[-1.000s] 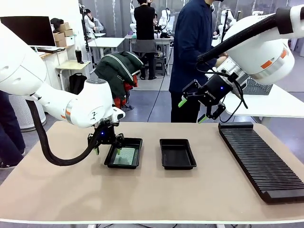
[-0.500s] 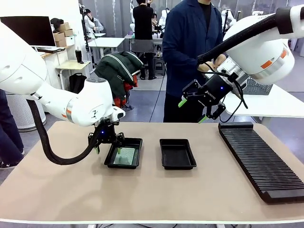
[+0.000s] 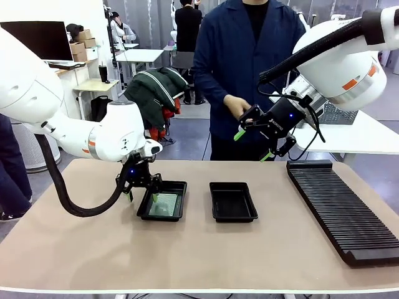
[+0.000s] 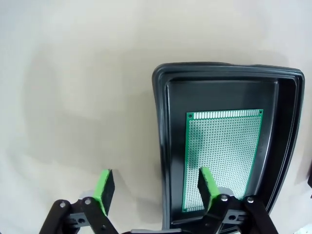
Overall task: Inspect and transfer BCBs to ESD trays.
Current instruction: Pick up the ESD tray and place it on the left side of the table.
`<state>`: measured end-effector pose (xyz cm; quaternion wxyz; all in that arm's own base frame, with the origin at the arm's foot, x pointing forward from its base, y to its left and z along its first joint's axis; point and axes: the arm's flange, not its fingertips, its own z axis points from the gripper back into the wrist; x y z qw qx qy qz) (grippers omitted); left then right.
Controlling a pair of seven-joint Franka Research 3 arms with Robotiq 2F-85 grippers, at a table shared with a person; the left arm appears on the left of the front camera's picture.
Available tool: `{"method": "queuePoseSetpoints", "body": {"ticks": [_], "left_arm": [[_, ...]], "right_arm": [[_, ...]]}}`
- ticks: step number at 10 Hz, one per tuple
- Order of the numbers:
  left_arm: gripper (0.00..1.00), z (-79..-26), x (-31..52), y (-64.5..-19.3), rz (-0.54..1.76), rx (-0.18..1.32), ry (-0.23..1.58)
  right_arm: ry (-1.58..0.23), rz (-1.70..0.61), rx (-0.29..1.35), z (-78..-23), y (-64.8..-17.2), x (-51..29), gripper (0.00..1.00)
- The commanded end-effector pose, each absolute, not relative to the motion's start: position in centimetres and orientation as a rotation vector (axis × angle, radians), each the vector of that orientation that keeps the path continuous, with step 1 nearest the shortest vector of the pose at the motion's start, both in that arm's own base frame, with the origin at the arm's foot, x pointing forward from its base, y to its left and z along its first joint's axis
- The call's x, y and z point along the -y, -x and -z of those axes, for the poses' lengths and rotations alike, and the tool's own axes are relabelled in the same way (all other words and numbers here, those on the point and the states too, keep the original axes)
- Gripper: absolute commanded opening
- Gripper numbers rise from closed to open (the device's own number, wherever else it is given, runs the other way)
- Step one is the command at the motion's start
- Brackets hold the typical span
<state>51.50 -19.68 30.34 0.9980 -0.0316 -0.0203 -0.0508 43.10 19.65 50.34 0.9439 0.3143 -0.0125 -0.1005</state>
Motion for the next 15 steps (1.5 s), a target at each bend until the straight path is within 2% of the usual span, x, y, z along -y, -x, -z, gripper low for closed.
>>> {"method": "queuePoseSetpoints", "body": {"ticks": [1,2,3,4,5,6,7,8,9,10,11,12,13,14,15], "left_arm": [[0.86,-30.59,19.49,-51.68,0.127,0.027,0.070],[0.87,-30.51,19.55,-51.68,0.129,0.028,0.066],[0.81,-30.40,19.58,-51.78,0.127,0.030,0.063],[0.81,-30.35,19.57,-51.87,0.125,0.034,0.068],[0.75,-30.29,19.60,-51.90,0.129,0.036,0.062],[0.75,-30.28,19.74,-51.93,0.134,0.035,0.049],[0.68,-30.22,19.85,-51.98,0.134,0.036,0.044],[0.67,-30.21,19.98,-51.96,0.142,0.045,0.047],[0.58,-30.30,20.11,-51.95,0.148,0.047,0.051],[0.56,-30.41,20.13,-51.98,0.149,0.050,0.055],[0.48,-30.59,20.13,-51.97,0.149,0.055,0.058],[0.46,-30.63,20.11,-51.99,0.146,0.057,0.055],[0.38,-30.58,20.12,-52.05,0.143,0.055,0.045],[0.36,-30.63,20.17,-52.03,0.147,0.055,0.051],[0.28,-30.68,20.19,-52.05,0.147,0.055,0.051]], "right_arm": [[-0.622,0.211,0.026,-50.41,-43.42,-19.71,1.00],[-0.622,0.211,0.026,-50.41,-43.42,-19.71,1.00],[-0.622,0.211,0.026,-50.41,-43.42,-19.71,1.00],[-0.622,0.211,0.026,-50.41,-43.42,-19.71,1.00],[-0.622,0.211,0.026,-50.41,-43.42,-19.71,1.00],[-0.622,0.211,0.026,-50.41,-43.42,-19.71,1.00],[-0.622,0.211,0.026,-50.41,-43.42,-19.71,1.00],[-0.622,0.211,0.026,-50.41,-43.42,-19.71,1.00],[-0.622,0.211,0.026,-50.41,-43.42,-19.71,1.00],[-0.622,0.211,0.026,-50.41,-43.42,-19.71,1.00],[-0.622,0.211,0.026,-50.41,-43.42,-19.71,1.00],[-0.622,0.211,0.026,-50.41,-43.42,-19.71,1.00],[-0.622,0.211,0.026,-50.41,-43.42,-19.71,1.00],[-0.622,0.211,0.026,-50.41,-43.42,-19.71,1.00],[-0.622,0.211,0.026,-50.41,-43.42,-19.71,1.00]]}}
